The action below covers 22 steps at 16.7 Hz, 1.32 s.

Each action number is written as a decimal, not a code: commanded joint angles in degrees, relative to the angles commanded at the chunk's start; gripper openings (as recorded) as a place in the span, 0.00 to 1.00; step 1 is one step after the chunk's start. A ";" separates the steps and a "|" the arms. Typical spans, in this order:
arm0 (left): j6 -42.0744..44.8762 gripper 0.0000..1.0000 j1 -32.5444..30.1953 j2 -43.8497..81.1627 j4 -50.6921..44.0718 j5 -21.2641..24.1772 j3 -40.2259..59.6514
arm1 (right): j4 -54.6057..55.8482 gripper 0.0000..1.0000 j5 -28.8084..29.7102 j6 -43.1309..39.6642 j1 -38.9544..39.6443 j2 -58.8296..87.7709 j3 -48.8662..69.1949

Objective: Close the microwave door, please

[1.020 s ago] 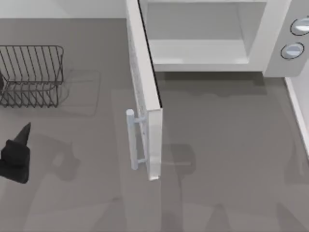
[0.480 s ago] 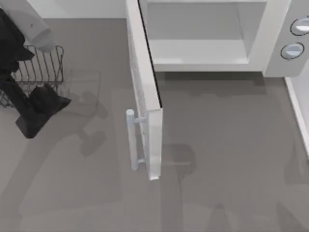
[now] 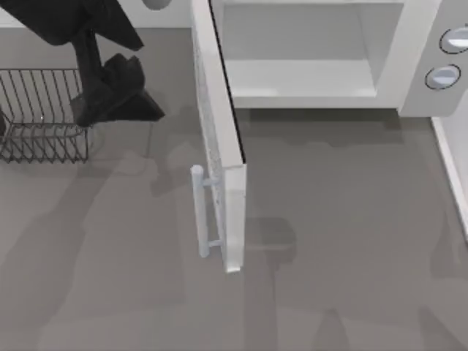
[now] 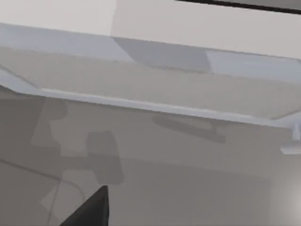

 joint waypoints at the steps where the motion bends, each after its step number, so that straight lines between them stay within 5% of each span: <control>1: 1.35 1.00 -0.35 2.44 -1.92 0.69 3.23 | 0.00 1.00 0.00 0.00 0.00 0.00 0.00; 12: 4.76 1.00 -0.95 8.35 -6.44 2.47 11.35 | 0.00 1.00 0.00 0.00 0.00 0.00 0.00; 22: -0.40 1.00 -6.18 7.86 11.43 0.98 -4.94 | 0.00 1.00 0.00 0.00 0.00 0.00 0.00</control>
